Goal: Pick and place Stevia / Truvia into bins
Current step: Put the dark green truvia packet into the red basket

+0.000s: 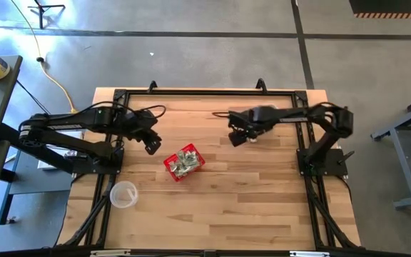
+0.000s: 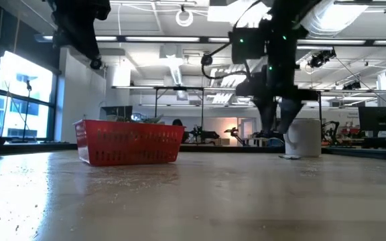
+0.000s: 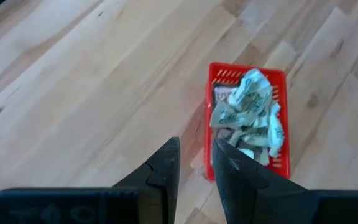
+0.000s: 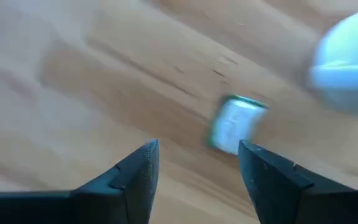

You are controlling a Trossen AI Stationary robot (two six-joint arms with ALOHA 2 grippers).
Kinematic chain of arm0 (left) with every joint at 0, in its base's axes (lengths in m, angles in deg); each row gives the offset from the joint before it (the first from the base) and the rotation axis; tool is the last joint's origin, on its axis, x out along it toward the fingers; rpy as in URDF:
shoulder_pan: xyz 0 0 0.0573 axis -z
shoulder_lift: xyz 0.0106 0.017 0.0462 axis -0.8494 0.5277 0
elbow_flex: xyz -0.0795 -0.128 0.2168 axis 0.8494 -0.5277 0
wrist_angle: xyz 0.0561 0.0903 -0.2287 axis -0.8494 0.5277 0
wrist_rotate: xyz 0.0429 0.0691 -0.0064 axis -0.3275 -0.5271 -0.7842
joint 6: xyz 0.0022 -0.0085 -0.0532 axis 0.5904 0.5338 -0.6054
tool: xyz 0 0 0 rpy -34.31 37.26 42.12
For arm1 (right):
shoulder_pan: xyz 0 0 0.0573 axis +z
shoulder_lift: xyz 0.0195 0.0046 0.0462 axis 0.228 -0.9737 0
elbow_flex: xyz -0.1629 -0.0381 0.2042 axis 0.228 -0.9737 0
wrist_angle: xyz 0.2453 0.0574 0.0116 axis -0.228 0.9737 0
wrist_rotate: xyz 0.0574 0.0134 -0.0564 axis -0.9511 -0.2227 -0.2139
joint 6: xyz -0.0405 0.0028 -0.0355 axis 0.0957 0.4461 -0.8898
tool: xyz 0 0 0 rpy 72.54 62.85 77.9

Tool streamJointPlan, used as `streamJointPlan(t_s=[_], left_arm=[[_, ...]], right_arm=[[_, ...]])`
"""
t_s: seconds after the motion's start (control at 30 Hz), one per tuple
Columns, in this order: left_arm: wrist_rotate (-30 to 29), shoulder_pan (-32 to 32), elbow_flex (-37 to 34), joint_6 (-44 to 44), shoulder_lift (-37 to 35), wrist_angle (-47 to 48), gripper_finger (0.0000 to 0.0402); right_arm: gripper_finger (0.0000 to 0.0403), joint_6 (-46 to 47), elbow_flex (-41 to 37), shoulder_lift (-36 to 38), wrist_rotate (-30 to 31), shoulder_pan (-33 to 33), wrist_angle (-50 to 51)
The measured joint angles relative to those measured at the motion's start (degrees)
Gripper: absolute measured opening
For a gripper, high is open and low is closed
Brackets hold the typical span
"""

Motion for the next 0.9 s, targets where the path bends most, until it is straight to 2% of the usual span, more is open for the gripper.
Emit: streamJointPlan(t_s=[0.1,0.27,0.37,0.47,0.57,0.7,0.77,0.83,0.9], left_arm=[[-0.01,-0.01,-0.63,1.37,0.0,-2.55,0.0131],[0.35,-0.02,-0.67,2.21,0.28,-4.37,0.0131],[0.35,-0.02,-0.7,2.26,0.28,-5.16,0.0131],[0.31,-0.02,-0.7,3.25,0.28,-5.17,0.0131],[0.17,-0.02,-0.7,3.36,0.28,-5.15,0.0131],[0.12,-0.02,-0.7,3.36,0.28,-5.13,0.0131],[-0.27,-0.02,-0.7,3.4,0.28,-5.13,0.0131],[-1.17,-0.02,-0.7,3.47,0.28,-5.13,0.0131],[-1.53,-0.01,-0.7,3.39,0.28,-5.02,0.0131]], right_arm=[[0.021,8.18,-7.01,1.37,1.16,-0.52,-9.94],[0.021,17.82,-14.79,1.24,4.66,-2.46,-13.67],[0.021,19.53,-17.19,1.25,4.86,-2.62,-17.13],[0.0203,17.23,-19.31,1.49,3.85,-3.2,-21.97],[0.0166,17.34,-21.35,1.59,2.72,-4.05,-24.56],[0.006,14.96,-21.97,1.52,0.98,-3.16,-26.97],[0.0018,10.26,-21.08,1.92,-2.55,-1.85,-30.32],[0.0017,2.53,-18.44,2.18,-15.89,-0.26,-38.94],[0.0015,1.09,-13.58,3.28,-20.54,1.9,-42.05]])
